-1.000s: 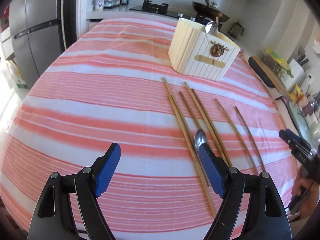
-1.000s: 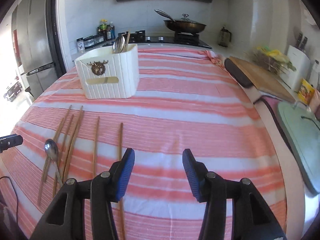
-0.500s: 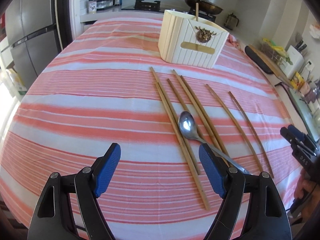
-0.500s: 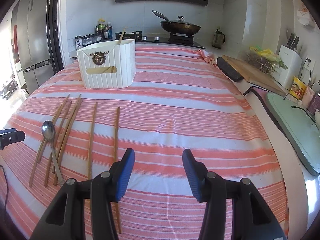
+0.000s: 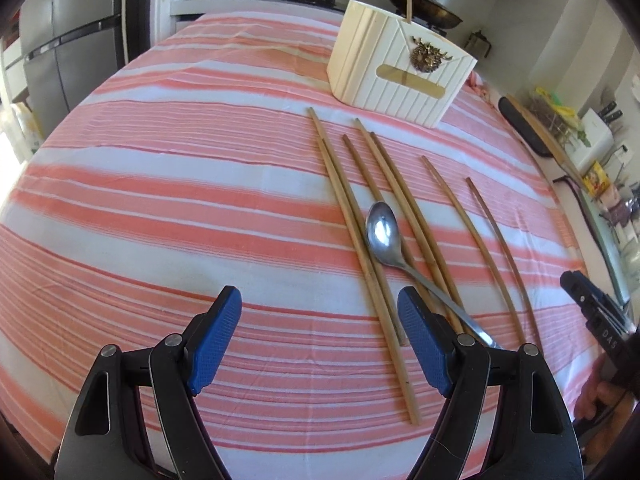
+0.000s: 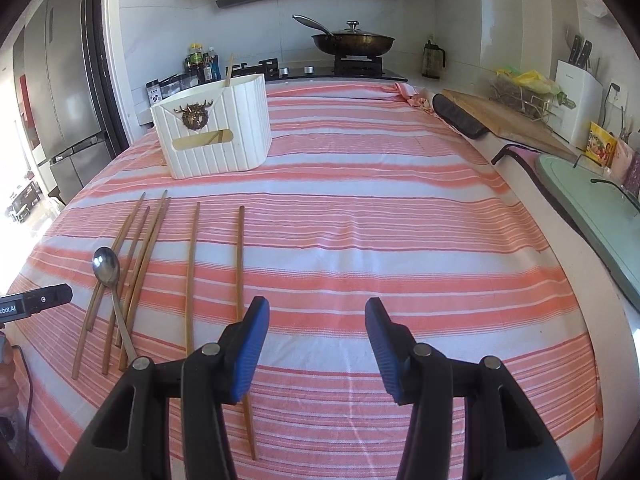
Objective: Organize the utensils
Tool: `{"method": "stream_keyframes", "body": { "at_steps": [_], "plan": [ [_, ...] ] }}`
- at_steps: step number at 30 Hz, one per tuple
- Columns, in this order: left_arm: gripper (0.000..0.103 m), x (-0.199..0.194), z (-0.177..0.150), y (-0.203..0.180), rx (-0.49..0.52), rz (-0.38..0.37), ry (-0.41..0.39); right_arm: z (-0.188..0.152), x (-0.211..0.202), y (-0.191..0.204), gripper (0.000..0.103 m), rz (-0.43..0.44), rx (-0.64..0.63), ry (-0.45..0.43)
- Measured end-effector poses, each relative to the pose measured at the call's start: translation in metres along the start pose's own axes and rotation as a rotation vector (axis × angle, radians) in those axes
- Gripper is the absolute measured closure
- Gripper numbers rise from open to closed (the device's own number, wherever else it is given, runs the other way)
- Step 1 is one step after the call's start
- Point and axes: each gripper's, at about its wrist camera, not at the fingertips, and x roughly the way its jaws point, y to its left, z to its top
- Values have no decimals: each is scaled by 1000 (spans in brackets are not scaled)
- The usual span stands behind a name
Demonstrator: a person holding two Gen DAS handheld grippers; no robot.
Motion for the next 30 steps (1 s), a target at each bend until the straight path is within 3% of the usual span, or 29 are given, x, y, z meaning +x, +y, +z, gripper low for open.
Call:
{"method": "stream_keyframes", "body": {
  "at_steps": [10,16,25,30],
  "plan": [
    [18,16,-5,-18,79,150,-6,-5,-3,7,52,39,-2,4],
    [9,23,-2,-17,74,179,15,-7,-2,8,52,45,-4,12],
    [16,14,-5,-10,37,141,19,-8,-5,13,52,56,-27,13],
    [16,20,-5,-14,80,210,22,-8,-2,11,52,55,-16,25]
  ]
}}
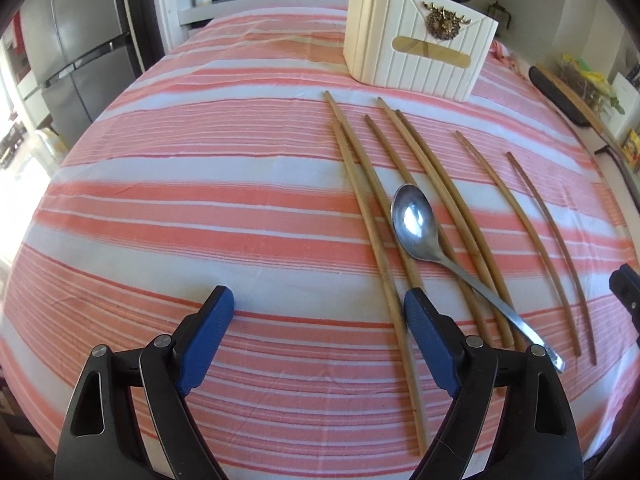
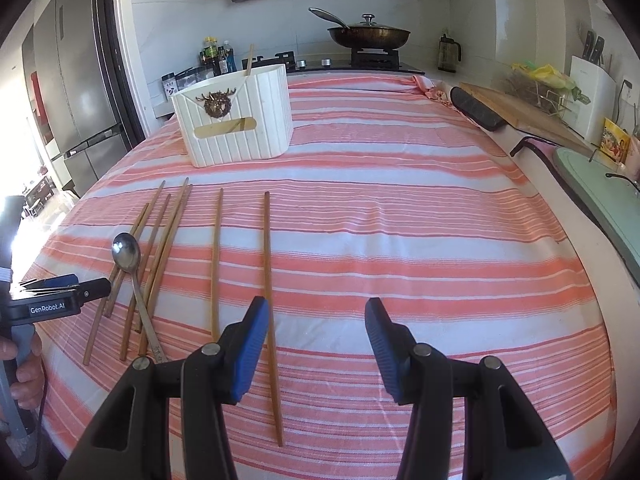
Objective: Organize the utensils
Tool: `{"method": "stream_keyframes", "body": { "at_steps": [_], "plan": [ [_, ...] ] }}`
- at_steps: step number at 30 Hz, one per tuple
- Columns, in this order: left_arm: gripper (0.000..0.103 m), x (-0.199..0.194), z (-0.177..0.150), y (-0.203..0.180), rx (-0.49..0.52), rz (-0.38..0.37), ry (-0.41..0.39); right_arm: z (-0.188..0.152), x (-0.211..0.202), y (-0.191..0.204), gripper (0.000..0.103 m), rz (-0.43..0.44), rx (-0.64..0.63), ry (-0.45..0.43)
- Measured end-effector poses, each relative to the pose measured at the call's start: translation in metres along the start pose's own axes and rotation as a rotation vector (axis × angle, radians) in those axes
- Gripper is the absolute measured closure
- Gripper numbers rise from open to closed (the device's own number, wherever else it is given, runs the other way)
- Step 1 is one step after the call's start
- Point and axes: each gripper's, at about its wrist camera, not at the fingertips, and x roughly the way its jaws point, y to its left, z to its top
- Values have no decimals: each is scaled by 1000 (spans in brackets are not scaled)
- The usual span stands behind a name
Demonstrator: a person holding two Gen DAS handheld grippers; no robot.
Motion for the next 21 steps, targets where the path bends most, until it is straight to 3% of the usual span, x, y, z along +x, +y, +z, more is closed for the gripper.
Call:
{"method": "stream_keyframes", "body": {
  "at_steps": [3,5,8,13,15,21],
  "plan": [
    [22,0,1,-1,6,21,-2,2,3,4,52,13,-23,10],
    [42,-3,2,0,13,23,-10,6,9,5,54,42,-36,28],
    [67,-6,2,1,26,13,-13,14,22,5,67,101,-31,76],
    [93,-7,2,1,52,8,-28,19,42,23,73,138,-111,142],
    [96,-6,3,5,50,7,-29,17,50,30,96,127,-145,168],
    [97,-7,5,37,-62,47,-38,13,49,17,97,-3,-97,139]
  ]
}}
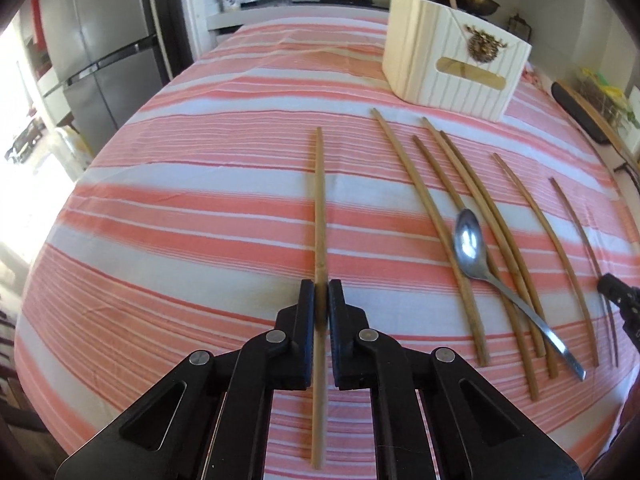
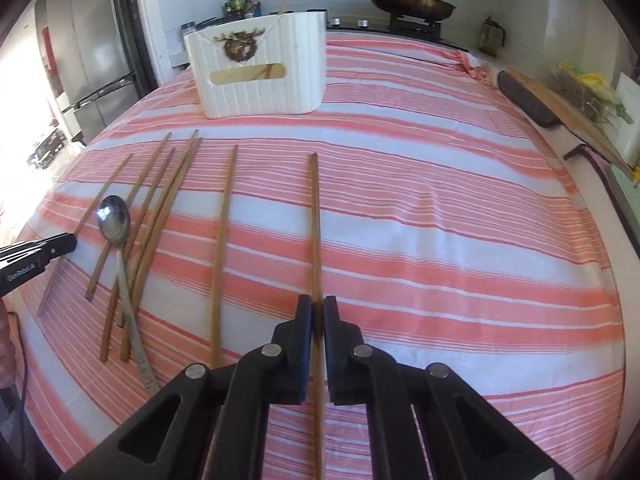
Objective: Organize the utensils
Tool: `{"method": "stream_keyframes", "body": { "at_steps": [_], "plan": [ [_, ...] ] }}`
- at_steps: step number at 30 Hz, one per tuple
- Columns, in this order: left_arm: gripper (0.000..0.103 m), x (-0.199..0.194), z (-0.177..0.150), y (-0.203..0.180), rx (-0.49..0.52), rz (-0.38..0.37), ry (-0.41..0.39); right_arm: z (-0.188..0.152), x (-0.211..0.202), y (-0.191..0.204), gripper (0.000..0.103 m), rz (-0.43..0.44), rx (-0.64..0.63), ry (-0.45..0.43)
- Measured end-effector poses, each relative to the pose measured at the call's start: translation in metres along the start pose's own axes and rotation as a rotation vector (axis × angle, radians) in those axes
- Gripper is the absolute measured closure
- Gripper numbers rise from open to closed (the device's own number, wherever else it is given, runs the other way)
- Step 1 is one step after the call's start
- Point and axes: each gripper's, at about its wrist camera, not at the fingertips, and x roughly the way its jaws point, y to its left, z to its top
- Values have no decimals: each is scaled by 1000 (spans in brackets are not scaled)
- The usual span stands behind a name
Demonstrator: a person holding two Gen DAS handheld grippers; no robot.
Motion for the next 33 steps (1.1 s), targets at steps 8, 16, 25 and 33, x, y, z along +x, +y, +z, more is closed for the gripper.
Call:
{"method": "stream_keyframes", "body": {
  "at_steps": [8,16,25,33],
  "plan": [
    [90,6,9,25,-2,-34,21,-11,-10,-42,95,-64,120,1],
    [27,21,23,20,66,-28,42,-3,2,-40,70,-37,57,13],
    [0,31,25,27,41,16,49,-1,5,-41,70,-22,22,-15],
    [0,29,23,28,39,-2,47,-3,4,-41,70,-16,27,-31]
  ]
}}
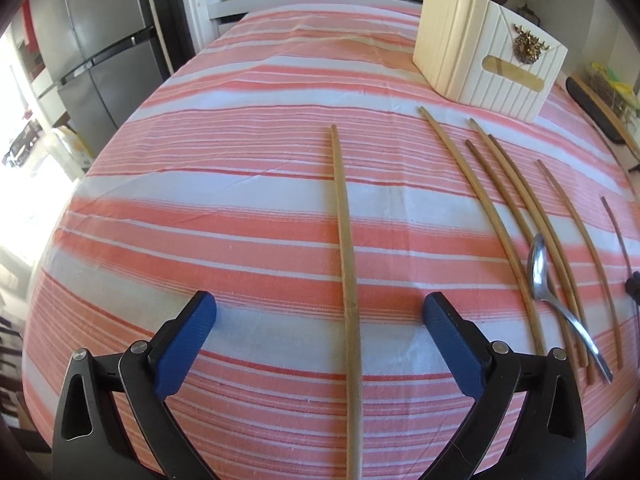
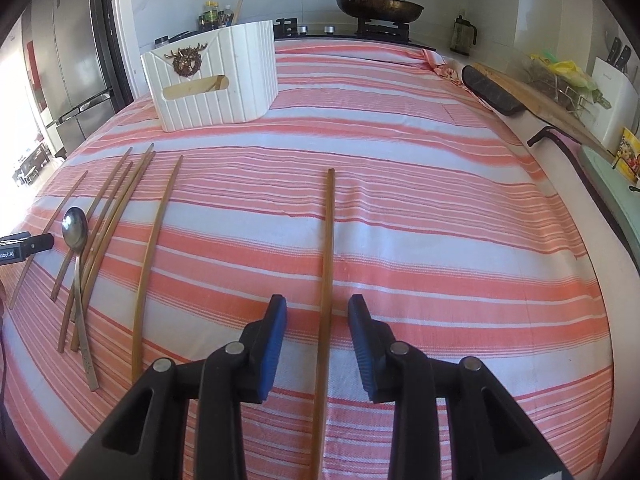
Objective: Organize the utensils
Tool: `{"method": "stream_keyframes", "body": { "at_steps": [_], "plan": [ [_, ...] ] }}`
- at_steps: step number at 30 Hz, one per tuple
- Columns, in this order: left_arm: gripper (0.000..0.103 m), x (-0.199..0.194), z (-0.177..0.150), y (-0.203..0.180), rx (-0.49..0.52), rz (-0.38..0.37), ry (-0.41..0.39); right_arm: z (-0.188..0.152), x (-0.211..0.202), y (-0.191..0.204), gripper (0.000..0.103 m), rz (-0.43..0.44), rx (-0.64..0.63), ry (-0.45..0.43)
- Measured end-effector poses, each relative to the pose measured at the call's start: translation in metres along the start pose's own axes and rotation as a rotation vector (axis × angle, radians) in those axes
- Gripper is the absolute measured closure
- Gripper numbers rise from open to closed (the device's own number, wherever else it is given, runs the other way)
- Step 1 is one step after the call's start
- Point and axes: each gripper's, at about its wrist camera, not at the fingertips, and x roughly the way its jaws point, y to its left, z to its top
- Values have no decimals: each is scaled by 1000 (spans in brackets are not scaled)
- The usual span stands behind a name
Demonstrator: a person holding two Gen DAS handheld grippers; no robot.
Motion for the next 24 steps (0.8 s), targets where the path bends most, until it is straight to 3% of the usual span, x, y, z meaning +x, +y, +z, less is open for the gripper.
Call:
{"method": "stream_keyframes", "body": {
  "at_steps": [12,18,24],
  "plan": [
    [0,-1,0,2,11,-15,50,0,0,1,70,-5,-14,9],
    [2,0,10,12,79,-80,96,6,-2,-7,70,60,-74,116],
    [22,11,37,26,66,-129,111,25,9,-12,71,120,-124,216]
  ]
}}
